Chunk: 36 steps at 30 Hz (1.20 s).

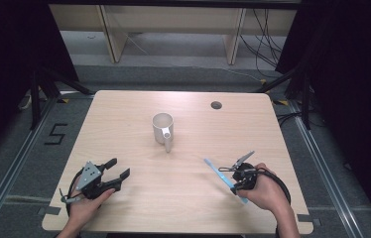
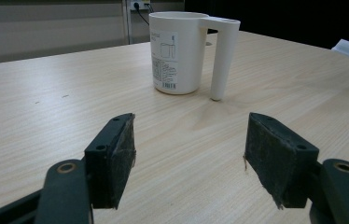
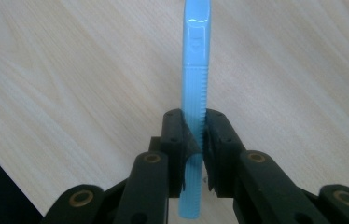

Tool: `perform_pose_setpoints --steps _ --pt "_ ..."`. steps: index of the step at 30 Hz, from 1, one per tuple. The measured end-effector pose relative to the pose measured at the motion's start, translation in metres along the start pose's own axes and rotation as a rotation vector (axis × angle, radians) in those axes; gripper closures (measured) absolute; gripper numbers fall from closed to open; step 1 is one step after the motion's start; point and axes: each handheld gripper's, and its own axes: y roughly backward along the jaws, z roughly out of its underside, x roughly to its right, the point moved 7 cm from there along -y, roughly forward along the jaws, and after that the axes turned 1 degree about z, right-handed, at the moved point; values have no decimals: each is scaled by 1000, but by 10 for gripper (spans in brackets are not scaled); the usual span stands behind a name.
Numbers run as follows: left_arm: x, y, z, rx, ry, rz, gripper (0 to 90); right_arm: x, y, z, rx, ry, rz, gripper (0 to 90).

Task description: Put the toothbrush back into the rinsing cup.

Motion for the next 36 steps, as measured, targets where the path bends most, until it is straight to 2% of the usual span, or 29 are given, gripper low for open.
perform_pose_setpoints --steps 1,2,4,5,7,12,19,20,25,26,27,28,29,32,34,36 --pt "0 0 0 0 0 0 324 -1 1 0 3 -4 -2 794" --pt "0 0 0 0 0 0 324 -1 1 -1 18 14 -4 794" --pt "0 0 0 -1 0 0 324 -1 2 -3 40 22 -1 794" --pt "0 0 0 -1 0 0 324 -5 3 -3 39 -6 -4 794" --pt "0 0 0 -1 1 1 324 -5 2 -5 70 27 -4 794" --pt "0 0 0 3 5 3 324 -10 -2 -7 110 16 -8 794" --pt "1 0 0 0 3 4 324 -15 -2 -13 175 62 8 794" --pt "1 -1 0 13 5 10 324 -15 -3 -15 191 79 1 794" --pt "1 -1 0 16 6 12 324 -17 -2 -18 228 63 34 794" --pt "1 -1 0 8 5 8 324 -16 -3 -18 236 79 33 794" --pt "1 0 0 -2 3 3 324 -15 -3 -19 253 104 36 794" --pt "1 0 0 0 4 4 324 -17 -4 -21 279 91 49 794" --pt "1 -1 -1 17 6 10 324 -19 -4 -22 294 83 35 794" --pt "0 -1 -1 17 6 11 323 -21 -5 -25 345 72 43 794" --pt "1 -1 -1 17 6 11 324 -20 -6 -28 376 99 53 794" --pt "1 0 0 0 3 6 324 -21 -7 -30 396 99 55 794"
